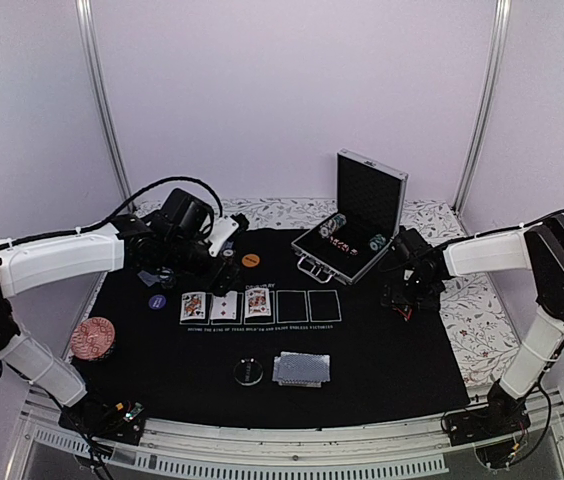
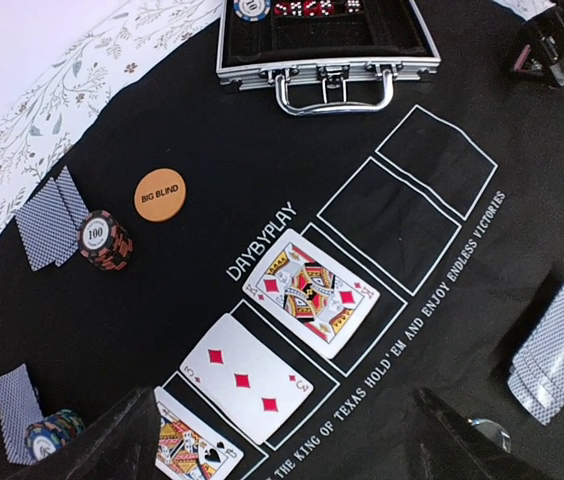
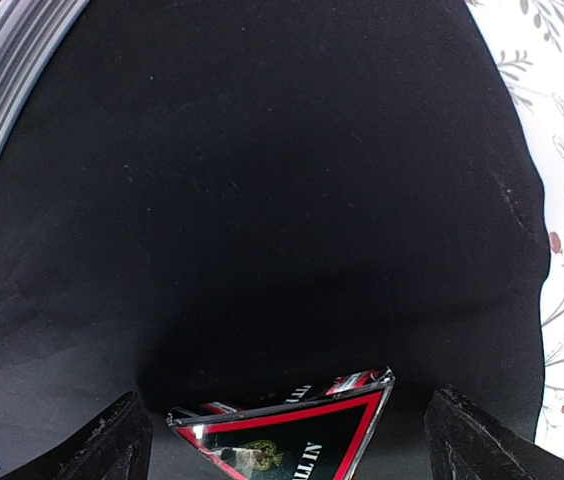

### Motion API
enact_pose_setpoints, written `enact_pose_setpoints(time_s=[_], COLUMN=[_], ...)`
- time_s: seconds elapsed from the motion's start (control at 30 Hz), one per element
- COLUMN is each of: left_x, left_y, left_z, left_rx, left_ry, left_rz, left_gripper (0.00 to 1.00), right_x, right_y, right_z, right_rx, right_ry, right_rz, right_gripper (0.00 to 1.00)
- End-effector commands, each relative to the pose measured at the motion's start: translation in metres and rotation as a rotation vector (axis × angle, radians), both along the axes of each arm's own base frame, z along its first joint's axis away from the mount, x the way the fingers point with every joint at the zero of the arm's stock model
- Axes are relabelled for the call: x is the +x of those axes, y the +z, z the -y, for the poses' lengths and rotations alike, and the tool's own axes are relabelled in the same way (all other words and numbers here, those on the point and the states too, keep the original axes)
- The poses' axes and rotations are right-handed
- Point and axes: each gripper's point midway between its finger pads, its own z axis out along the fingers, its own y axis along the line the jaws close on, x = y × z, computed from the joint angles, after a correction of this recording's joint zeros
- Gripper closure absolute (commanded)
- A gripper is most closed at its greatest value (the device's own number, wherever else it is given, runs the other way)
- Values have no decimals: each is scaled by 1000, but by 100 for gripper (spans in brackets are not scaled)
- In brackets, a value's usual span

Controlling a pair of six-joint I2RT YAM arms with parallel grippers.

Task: Distribute texas hold em gaming equipment
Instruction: Pick up the all-in button from the poker table mat.

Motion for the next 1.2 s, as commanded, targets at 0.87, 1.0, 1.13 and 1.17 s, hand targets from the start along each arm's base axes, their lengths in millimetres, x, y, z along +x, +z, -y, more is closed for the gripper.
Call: enact_pose_setpoints(time_s=[0.87,1.0,1.13,1.17], left_x=[-4,-3,0,1], left_y=[6,9,10,10], left_z=[-9,-10,-12,-13], left_rx=[0,-9,-25,-31], left_ry=[-8,-4,3,8], left_rz=[15,18,15,14], left_gripper=[14,14,14,14], right_x=[-2,0,-5,-6], right_y=[5,19,29,31], right_z=[-13,-20,-29,-32], right_rx=[-34,-2,44,54], right_ry=[142,181,227,239], right_rz=[-6,21,28,29], right_gripper=[49,50,55,56])
